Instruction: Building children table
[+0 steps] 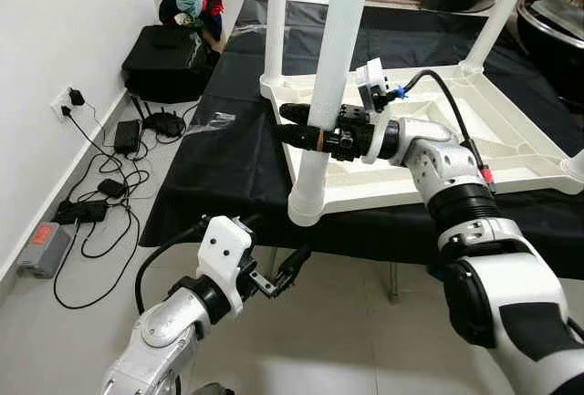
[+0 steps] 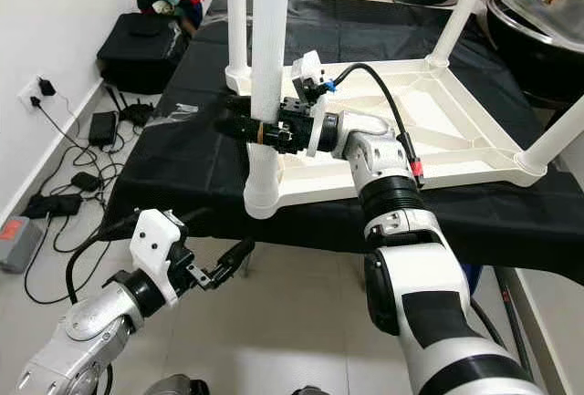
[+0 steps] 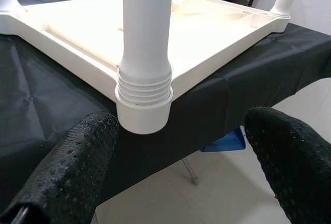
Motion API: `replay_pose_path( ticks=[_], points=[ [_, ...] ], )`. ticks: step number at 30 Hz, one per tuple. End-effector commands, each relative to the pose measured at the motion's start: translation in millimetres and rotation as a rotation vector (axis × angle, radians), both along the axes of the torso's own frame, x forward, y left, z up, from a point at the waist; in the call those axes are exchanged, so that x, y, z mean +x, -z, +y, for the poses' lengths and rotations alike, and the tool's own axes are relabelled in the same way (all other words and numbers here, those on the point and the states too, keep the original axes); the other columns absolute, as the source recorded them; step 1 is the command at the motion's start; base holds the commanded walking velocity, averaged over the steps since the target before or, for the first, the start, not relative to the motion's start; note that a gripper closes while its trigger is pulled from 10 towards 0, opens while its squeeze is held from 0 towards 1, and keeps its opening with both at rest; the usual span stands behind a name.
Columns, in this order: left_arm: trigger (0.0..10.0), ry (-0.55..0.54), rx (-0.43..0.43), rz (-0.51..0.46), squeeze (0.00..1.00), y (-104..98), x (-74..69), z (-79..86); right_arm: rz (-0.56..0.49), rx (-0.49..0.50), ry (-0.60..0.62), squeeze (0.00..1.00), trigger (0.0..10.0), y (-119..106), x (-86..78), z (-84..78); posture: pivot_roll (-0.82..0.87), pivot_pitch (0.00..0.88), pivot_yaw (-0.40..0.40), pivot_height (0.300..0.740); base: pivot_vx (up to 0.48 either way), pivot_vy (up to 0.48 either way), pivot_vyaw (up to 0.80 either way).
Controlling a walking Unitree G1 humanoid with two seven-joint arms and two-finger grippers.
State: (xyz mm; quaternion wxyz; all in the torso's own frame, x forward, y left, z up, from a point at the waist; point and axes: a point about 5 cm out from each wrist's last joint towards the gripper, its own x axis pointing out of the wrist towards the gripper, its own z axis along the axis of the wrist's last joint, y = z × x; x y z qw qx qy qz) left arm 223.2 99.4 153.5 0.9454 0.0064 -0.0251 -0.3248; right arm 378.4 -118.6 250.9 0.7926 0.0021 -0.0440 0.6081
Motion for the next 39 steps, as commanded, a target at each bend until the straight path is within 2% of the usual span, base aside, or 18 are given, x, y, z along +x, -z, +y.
replay_pose_path(
  ticks=[1,6,7,10,13,16,17,19,21,24,26,28,31,33,34,36,38,39],
  points=[
    [10.0,-0.001,0.0,-0.005,0.0,0,-0.3,-0.9,0.02,0.001,0.01,0.0,0.0,6,0.3,2.7,0.19,0.08,-0.084,0.74,0.0,0.0,0.0],
    [10.0,-0.013,0.007,-0.013,0.0,0,3.7,0.3,0.016,0.034,0.217,0.0,0.0,7,8.3,-12.9,0.18,0.08,-0.083,0.74,0.0,0.0,0.0],
    [10.0,-0.018,0.008,-0.016,0.0,0,4.6,0.7,0.012,0.031,0.329,0.0,0.0,9,12.1,-16.7,0.18,0.08,-0.082,0.74,0.0,0.0,0.0],
    [10.0,-0.027,0.008,-0.022,0.0,-1,6.0,1.1,0.011,0.047,0.534,0.0,0.0,14,17.3,-25.6,0.17,0.081,-0.083,0.74,0.0,0.0,0.0],
    [10.0,-0.033,0.01,-0.025,0.0,-1,6.7,1.6,-0.008,0.072,0.597,0.0,0.0,16,15.6,-29.5,0.17,0.081,-0.081,0.74,0.0,0.0,0.0],
    [10.0,-0.042,0.016,-0.03,0.0,-1,9.1,2.7,-0.041,0.094,0.863,0.0,0.0,23,12.3,-41.5,0.16,0.082,-0.075,0.74,0.0,0.0,0.0],
    [10.0,-0.042,0.016,-0.03,0.0,-1,9.1,2.7,-0.041,0.094,0.863,0.0,0.0,23,12.3,-41.5,0.16,0.082,-0.075,0.74,0.0,0.0,0.0],
    [10.0,-0.048,0.02,-0.036,0.0,-2,12.0,3.1,-0.023,0.068,1.063,0.0,0.0,31,11.1,-45.1,0.16,0.082,-0.073,0.74,0.0,0.0,0.0],
    [10.0,-0.049,0.021,-0.037,0.0,-2,12.6,3.2,-0.013,0.061,1.104,0.0,0.0,33,11.1,-45.4,0.16,0.082,-0.073,0.74,0.0,0.0,0.0],
    [10.0,-0.051,0.023,-0.041,0.0,-2,13.8,3.0,-0.003,0.041,1.213,0.0,0.0,33,9.6,-31.3,0.16,0.082,-0.074,0.74,0.0,0.0,0.0],
    [10.0,-0.052,0.023,-0.041,0.0,-2,13.9,3.0,0.002,0.038,1.232,0.0,0.0,33,9.3,-28.4,0.16,0.082,-0.074,0.74,0.0,0.0,0.0],
    [10.0,-0.054,0.024,-0.039,0.0,-1,12.4,2.9,0.07,0.028,1.334,0.0,0.0,36,8.8,-15.2,0.16,0.083,-0.075,0.74,0.0,0.0,0.0],
    [10.0,-0.055,0.024,-0.036,0.0,0,11.1,2.5,0.151,0.058,1.471,0.0,0.0,39,10.6,-10.3,0.16,0.083,-0.076,0.74,0.0,0.0,0.0],
    [10.0,-0.055,0.023,-0.036,0.0,0,11.0,2.4,0.172,0.068,1.509,0.0,0.0,39,10.4,-9.2,0.16,0.083,-0.076,0.74,0.0,0.0,0.0],
    [10.0,-0.056,0.023,-0.036,0.0,0,10.6,1.2,0.199,0.099,1.584,0.0,0.0,38,11.4,-8.5,0.16,0.081,-0.079,0.74,0.0,0.0,0.0],
    [10.0,-0.056,0.023,-0.036,0.0,0,10.6,1.2,0.199,0.099,1.584,0.0,0.0,38,11.4,-8.5,0.16,0.081,-0.079,0.74,0.0,0.0,0.0],
    [10.0,-0.054,0.019,-0.034,0.0,1,10.0,-0.1,0.225,0.128,1.573,0.0,0.2,34,14.6,-0.4,0.16,0.08,-0.081,0.74,0.0,0.0,0.0],
    [10.0,-0.053,0.018,-0.033,0.0,1,9.8,-0.4,0.249,0.14,1.539,0.0,9.5,33,15.8,5.3,0.16,0.08,-0.081,0.74,0.0,0.0,0.0]
  ],
)
